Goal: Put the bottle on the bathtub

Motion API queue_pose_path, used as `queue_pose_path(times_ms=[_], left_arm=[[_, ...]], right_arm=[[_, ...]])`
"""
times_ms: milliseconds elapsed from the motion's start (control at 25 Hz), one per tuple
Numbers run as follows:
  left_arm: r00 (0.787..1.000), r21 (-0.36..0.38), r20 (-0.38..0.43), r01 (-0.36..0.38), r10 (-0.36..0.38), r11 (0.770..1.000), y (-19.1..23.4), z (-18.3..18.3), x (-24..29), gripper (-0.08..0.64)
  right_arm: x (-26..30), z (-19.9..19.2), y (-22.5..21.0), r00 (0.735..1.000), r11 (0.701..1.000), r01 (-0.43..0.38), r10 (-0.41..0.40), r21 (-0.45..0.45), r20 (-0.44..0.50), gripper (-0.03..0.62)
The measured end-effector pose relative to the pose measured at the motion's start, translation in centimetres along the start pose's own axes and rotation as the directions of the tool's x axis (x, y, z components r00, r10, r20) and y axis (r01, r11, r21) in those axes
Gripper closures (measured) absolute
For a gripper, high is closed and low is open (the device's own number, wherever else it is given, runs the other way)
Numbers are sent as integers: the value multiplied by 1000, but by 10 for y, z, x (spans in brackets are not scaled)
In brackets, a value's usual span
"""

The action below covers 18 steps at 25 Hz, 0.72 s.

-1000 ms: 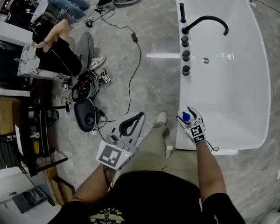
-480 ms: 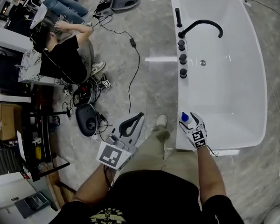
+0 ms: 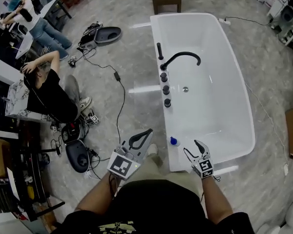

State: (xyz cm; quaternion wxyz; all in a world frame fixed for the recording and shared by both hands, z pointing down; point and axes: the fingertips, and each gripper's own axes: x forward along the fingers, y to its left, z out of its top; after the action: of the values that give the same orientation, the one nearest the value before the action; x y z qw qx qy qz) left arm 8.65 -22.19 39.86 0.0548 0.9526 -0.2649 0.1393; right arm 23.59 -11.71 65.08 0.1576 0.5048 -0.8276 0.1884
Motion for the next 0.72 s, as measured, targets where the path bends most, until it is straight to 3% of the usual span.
queue_pose_path(times_ms=[40,120,280,400,720], left_arm=[[999,-7,12,35,-35,999,-2,7,10,549],[994,-21,40,106,-106,994,-7,20,30,551],[968,15,121,222,-222,975,-19,41,63,551],[943,54,162,286,-291,957,-31,63,76,551],[918,90,159,352,-363,932,-54,99,94,551]], right_arm=[[-13,23,-7,998,999,37,-38,25,50,315],[-40,68,-20,980,990,113,-125,80,157,427],[-92,144,-38,901,959,239,-277,151,333,561],[-129,188,-40,841,930,310,-364,196,399,581],[-187,240,-20,758,875,438,-483,207,438,581]])
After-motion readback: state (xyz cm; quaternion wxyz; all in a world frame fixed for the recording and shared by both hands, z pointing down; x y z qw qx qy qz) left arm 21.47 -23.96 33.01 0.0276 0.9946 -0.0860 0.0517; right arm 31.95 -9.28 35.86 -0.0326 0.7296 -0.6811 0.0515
